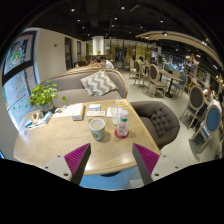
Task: Pour water
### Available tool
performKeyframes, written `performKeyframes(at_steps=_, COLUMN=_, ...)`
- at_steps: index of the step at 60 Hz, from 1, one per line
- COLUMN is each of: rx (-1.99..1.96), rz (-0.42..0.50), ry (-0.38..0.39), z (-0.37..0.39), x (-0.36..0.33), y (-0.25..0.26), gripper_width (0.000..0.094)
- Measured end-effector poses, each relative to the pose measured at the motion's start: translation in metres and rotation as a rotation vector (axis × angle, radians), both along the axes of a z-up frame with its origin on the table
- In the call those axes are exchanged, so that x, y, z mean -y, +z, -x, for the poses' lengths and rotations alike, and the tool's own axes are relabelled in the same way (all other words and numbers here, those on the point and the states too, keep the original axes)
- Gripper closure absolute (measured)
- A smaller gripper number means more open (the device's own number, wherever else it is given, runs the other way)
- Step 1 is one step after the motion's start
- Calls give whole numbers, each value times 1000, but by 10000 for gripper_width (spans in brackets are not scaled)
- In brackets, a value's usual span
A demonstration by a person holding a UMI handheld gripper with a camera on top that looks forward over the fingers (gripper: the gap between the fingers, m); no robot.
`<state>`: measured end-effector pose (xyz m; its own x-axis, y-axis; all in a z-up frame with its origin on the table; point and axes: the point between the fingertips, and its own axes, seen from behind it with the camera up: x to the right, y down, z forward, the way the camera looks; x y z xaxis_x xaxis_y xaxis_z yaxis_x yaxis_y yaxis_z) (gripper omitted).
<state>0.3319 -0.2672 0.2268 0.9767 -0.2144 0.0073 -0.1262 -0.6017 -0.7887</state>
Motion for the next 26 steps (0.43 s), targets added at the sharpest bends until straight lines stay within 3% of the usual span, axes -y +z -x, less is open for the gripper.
performKeyframes(at_steps=26, rx=28, rz=-21, ry=16, z=10, x=20, y=8, gripper_width=82)
